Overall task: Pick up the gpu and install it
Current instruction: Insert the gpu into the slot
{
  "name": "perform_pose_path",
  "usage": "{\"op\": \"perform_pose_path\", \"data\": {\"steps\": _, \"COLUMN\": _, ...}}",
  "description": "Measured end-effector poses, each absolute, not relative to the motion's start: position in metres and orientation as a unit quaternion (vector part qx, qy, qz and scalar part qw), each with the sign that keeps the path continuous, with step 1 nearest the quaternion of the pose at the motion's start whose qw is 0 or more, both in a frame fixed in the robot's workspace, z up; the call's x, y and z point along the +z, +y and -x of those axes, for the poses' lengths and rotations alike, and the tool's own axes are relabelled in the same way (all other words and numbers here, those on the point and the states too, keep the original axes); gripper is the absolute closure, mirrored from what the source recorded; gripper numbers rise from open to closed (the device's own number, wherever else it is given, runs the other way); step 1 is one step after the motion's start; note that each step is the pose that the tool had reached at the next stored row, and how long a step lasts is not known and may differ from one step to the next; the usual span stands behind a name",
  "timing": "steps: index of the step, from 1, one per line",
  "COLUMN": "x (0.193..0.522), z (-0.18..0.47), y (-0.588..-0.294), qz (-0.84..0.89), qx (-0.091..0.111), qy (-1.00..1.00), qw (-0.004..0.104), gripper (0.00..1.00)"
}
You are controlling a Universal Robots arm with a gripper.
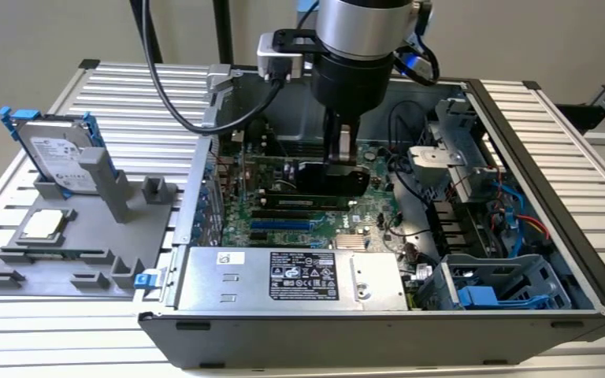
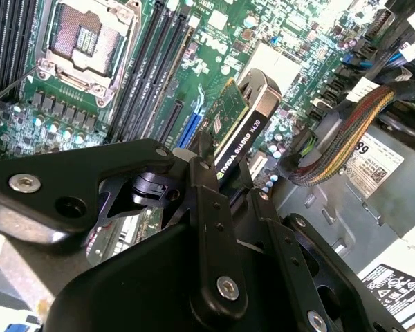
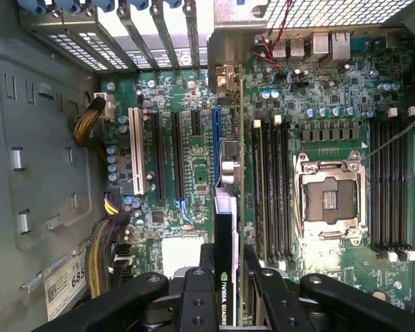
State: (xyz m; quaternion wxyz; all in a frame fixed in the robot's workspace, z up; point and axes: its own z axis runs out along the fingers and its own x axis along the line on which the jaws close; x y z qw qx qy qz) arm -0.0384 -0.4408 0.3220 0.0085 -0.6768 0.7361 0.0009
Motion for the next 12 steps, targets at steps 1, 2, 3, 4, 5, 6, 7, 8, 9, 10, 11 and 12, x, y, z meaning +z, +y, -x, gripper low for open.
{"op": "perform_pose_path", "data": {"steps": 1, "x": 0.3216, "z": 0.0385, "y": -0.4408, "qz": 0.677, "qx": 0.001, "qy": 0.736, "qw": 0.008, "gripper": 1.0}}
{"op": "perform_pose_path", "data": {"steps": 2, "x": 0.3212, "z": 0.0384, "y": -0.4408, "qz": 0.677, "qx": 0.001, "qy": 0.736, "qw": 0.008, "gripper": 1.0}}
{"op": "perform_pose_path", "data": {"steps": 3, "x": 0.3208, "z": 0.0384, "y": -0.4408, "qz": 0.677, "qx": 0.001, "qy": 0.736, "qw": 0.008, "gripper": 1.0}}
{"op": "perform_pose_path", "data": {"steps": 4, "x": 0.3204, "z": 0.0384, "y": -0.4408, "qz": 0.677, "qx": 0.001, "qy": 0.736, "qw": 0.008, "gripper": 1.0}}
{"op": "perform_pose_path", "data": {"steps": 5, "x": 0.32, "z": 0.0384, "y": -0.4408, "qz": 0.677, "qx": 0.001, "qy": 0.736, "qw": 0.008, "gripper": 1.0}}
{"op": "perform_pose_path", "data": {"steps": 6, "x": 0.3196, "z": 0.0384, "y": -0.4408, "qz": 0.677, "qx": 0.001, "qy": 0.736, "qw": 0.008, "gripper": 1.0}}
{"op": "perform_pose_path", "data": {"steps": 7, "x": 0.3192, "z": 0.0385, "y": -0.4408, "qz": 0.677, "qx": 0.001, "qy": 0.736, "qw": 0.008, "gripper": 1.0}}
{"op": "perform_pose_path", "data": {"steps": 8, "x": 0.3188, "z": 0.0385, "y": -0.4408, "qz": 0.677, "qx": 0.001, "qy": 0.736, "qw": 0.008, "gripper": 1.0}}
{"op": "perform_pose_path", "data": {"steps": 9, "x": 0.3184, "z": 0.0385, "y": -0.4408, "qz": 0.677, "qx": 0.001, "qy": 0.736, "qw": 0.008, "gripper": 1.0}}
{"op": "perform_pose_path", "data": {"steps": 10, "x": 0.318, "z": 0.0385, "y": -0.4408, "qz": 0.677, "qx": 0.001, "qy": 0.736, "qw": 0.008, "gripper": 1.0}}
{"op": "perform_pose_path", "data": {"steps": 11, "x": 0.3176, "z": 0.0385, "y": -0.4408, "qz": 0.677, "qx": 0.0, "qy": 0.736, "qw": 0.008, "gripper": 1.0}}
{"op": "perform_pose_path", "data": {"steps": 12, "x": 0.3172, "z": 0.0385, "y": -0.4408, "qz": 0.677, "qx": 0.0, "qy": 0.736, "qw": 0.008, "gripper": 1.0}}
